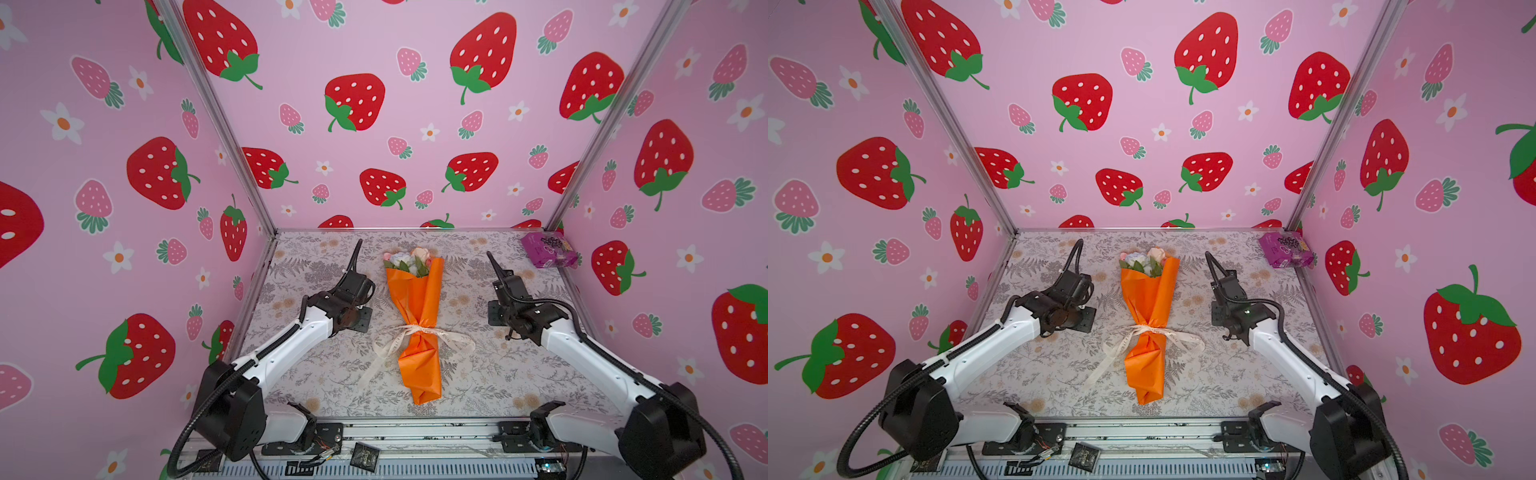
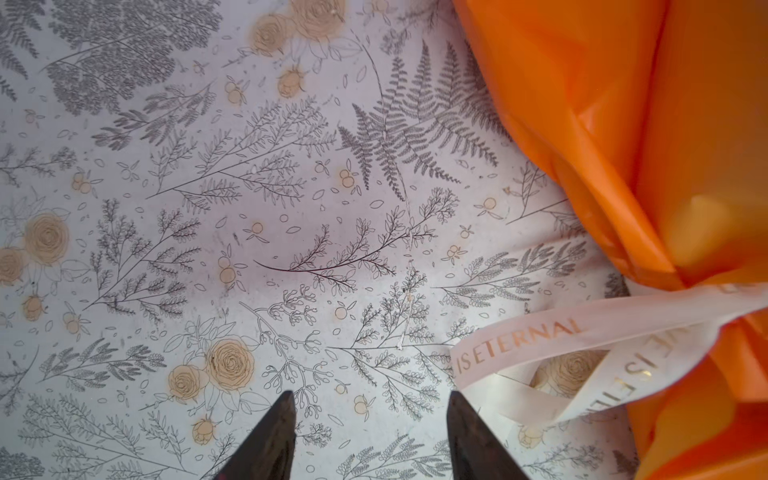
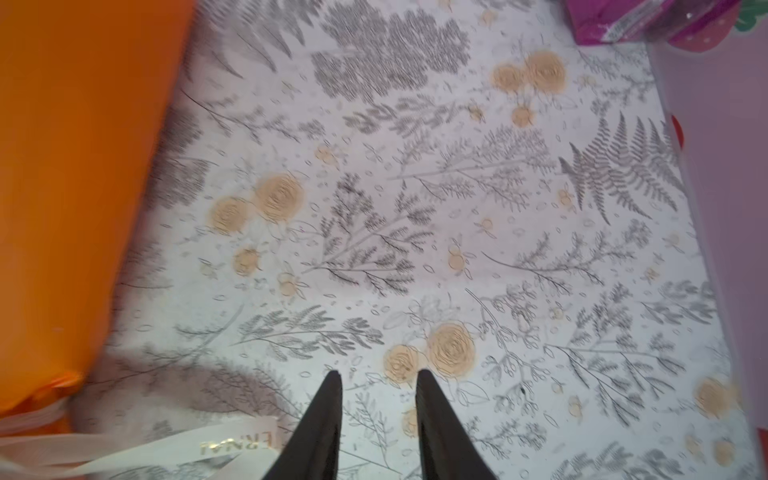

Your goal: Tie the bouquet of fake flowers

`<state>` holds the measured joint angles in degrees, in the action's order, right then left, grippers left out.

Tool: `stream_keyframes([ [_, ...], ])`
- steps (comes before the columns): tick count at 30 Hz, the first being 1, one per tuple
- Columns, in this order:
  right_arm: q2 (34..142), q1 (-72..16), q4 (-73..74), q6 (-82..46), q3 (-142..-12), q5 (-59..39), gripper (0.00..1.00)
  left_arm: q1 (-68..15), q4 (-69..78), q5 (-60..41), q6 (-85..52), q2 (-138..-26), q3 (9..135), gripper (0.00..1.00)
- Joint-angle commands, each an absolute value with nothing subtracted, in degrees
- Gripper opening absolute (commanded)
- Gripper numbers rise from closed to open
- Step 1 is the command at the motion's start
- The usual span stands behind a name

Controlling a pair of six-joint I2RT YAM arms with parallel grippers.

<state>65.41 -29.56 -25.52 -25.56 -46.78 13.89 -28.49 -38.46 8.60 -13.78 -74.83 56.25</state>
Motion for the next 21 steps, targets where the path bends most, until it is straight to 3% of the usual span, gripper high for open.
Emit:
stream_keyframes([
  [1,60.7,-29.8,-13.1,-26.0,-41.5,-7.1,0.34,-28.4,-32.6,-0.5,-17.6,-71.2,53.2,0.63],
  [5,61.4,-29.9,1.2,-34.8,-34.4,-26.8,0.36,-28.4,-21.6,-15.2,-24.6,-70.8,49.7,0.66],
  [7,63.7,-30.0,7.4,-38.8,-32.0,-31.2,0.38,-28.9,-14.4,-21.6,-29.4,-72.6,48.2,0.67],
  [11,71.4,-30.7,7.9,-37.9,-34.3,-31.5,0.45,-30.6,-9.1,-25.5,-33.6,-79.0,49.9,0.71],
  [14,76.1,-31.1,9.0,-36.9,-36.3,-30.8,0.51,-32.6,-9.2,-22.8,-34.5,-82.5,52.4,0.75],
  [18,82.1,-31.1,9.1,-36.2,-39.0,-31.6,0.51,-32.7,-6.9,-21.2,-36.3,-86.4,53.7,0.87],
  [21,84.8,-31.4,9.9,-36.2,-39.8,-32.5,0.51,-32.6,-4.8,-21.3,-36.4,-88.6,54.3,0.88],
])
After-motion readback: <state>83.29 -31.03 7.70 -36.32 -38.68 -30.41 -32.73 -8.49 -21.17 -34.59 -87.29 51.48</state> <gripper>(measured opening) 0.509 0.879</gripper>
